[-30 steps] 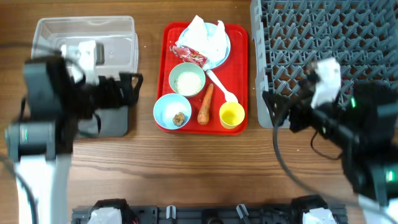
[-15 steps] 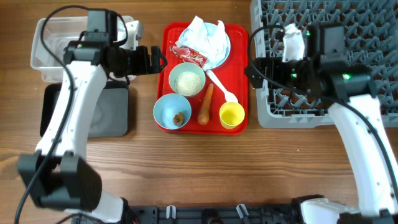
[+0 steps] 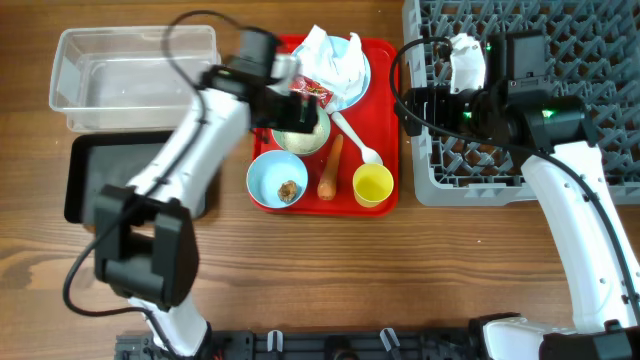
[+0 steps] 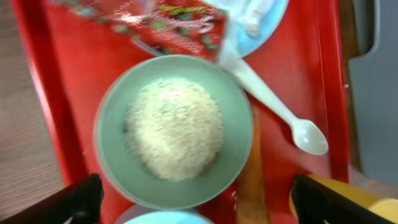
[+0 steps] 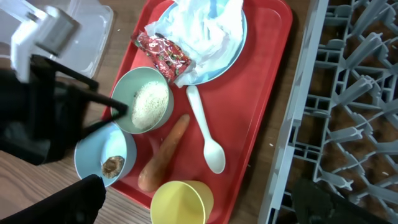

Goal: Sort waste into correct bins and load items into the dishwasher rack
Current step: 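Move the left gripper to the green rice bowl on the red tray, then grasp the green bowl rim with the left gripper and lift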

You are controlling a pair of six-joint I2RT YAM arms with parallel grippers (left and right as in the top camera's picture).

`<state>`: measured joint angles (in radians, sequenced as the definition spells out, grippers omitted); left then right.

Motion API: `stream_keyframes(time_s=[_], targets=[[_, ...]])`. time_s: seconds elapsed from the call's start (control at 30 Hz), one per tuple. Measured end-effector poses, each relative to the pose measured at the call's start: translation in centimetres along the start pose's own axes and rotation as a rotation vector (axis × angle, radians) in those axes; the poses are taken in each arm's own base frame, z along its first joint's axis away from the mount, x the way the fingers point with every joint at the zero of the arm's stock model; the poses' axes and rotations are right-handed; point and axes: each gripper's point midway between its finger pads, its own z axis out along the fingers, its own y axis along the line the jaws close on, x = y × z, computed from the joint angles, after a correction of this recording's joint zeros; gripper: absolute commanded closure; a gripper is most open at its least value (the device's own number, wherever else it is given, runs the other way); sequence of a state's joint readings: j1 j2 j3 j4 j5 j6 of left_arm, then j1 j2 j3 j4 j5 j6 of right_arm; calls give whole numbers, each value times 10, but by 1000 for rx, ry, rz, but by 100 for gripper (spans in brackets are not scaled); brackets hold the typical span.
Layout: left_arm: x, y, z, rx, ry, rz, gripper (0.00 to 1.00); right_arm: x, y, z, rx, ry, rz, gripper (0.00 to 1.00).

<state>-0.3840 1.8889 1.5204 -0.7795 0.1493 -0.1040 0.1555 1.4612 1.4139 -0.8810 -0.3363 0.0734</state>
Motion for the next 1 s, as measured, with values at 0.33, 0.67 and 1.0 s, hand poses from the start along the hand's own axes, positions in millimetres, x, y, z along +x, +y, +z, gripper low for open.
stream_keyframes(time_s=[0.33,0.67,1.0], targets=[[-8,-43,28,-123,-83,144,33,1,-1,0,5,6,-5,14],[3,-33,71,-160,-30,141,74,7,-2,0,10,29,2,20],[3,-34,80,-157,-37,100,73,14,-2,0,13,54,11,21]])
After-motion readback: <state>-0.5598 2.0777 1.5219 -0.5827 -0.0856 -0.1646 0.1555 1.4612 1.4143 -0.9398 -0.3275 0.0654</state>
